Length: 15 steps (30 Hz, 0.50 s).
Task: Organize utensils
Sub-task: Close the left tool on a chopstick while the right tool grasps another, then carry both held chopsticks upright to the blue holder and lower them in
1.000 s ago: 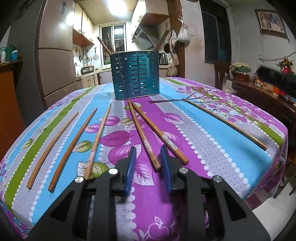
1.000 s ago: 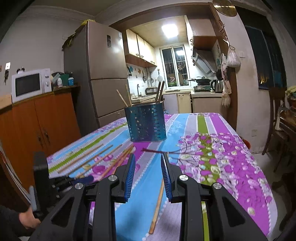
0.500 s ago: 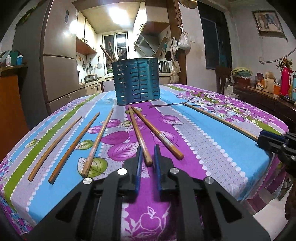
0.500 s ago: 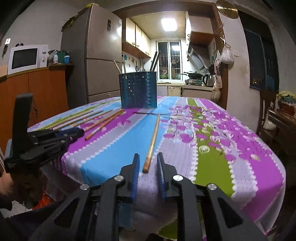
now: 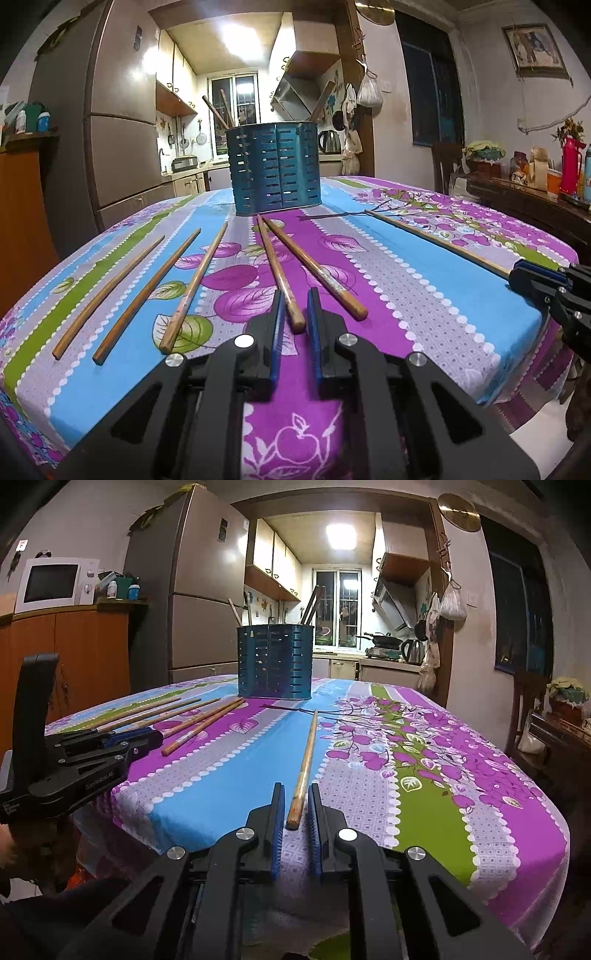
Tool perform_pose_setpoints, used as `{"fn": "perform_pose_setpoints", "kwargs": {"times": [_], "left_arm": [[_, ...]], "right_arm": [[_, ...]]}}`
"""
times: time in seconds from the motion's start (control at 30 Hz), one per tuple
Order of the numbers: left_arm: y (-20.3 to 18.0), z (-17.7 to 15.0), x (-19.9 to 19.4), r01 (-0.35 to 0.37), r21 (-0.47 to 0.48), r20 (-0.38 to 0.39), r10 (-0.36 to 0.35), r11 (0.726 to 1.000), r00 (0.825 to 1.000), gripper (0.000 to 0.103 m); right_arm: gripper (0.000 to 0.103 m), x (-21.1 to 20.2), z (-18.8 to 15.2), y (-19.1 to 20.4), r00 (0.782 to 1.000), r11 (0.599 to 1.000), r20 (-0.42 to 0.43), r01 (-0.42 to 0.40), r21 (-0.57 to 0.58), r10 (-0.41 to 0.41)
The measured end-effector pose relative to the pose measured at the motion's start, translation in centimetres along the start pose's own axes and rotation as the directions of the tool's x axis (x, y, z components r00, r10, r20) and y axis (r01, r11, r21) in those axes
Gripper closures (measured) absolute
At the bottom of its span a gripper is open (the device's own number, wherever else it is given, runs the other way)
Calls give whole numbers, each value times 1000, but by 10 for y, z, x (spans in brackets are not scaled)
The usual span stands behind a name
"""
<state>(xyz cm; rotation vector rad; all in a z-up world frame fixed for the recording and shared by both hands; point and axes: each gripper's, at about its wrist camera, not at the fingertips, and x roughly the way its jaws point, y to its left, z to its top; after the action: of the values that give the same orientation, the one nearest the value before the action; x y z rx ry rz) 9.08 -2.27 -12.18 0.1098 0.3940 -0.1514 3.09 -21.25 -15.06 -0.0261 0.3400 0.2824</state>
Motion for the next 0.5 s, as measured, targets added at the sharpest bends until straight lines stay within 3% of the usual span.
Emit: {"fn": "perform_pose_setpoints", "kwargs": {"times": [0.5], "left_arm": [[12,4,-13,-19,-39,12,19,999,1000,98]], "right_arm": [[95,-7,7,2,1000,1000,14,13,24,-13]]}}
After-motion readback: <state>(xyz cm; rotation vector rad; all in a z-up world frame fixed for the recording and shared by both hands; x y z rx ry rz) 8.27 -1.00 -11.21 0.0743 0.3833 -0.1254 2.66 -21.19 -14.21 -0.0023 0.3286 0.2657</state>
